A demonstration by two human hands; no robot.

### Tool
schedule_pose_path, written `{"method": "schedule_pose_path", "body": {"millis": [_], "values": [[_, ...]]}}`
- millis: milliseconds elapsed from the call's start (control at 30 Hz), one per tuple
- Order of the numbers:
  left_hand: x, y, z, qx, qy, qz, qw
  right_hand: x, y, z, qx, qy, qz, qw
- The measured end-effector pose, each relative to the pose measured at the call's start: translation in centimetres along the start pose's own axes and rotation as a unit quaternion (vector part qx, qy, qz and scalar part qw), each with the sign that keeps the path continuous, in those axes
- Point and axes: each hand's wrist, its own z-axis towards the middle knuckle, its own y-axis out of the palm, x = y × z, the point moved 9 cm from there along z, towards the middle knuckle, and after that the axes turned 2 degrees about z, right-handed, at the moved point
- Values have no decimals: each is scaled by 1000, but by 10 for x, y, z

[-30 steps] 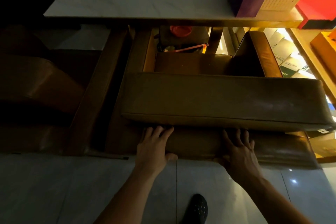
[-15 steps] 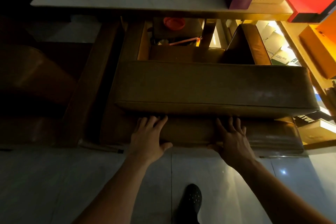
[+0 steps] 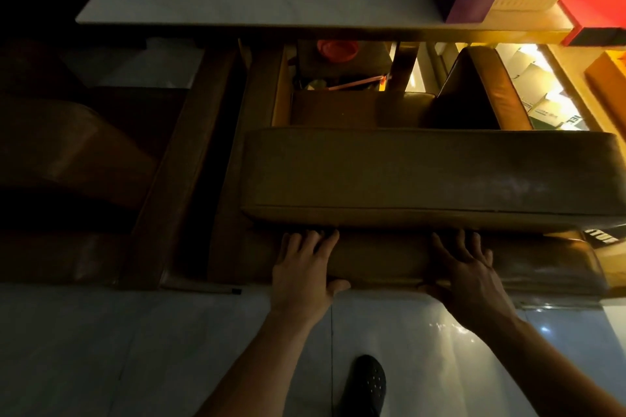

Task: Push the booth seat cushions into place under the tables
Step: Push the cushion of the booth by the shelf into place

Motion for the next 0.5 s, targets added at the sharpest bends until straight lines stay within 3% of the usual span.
{"method": "schedule_pose_path", "body": {"millis": [500], "values": [[2,0,3,-2,-15,-9,1000,0,-7,0,6,-3,-31,999]]}}
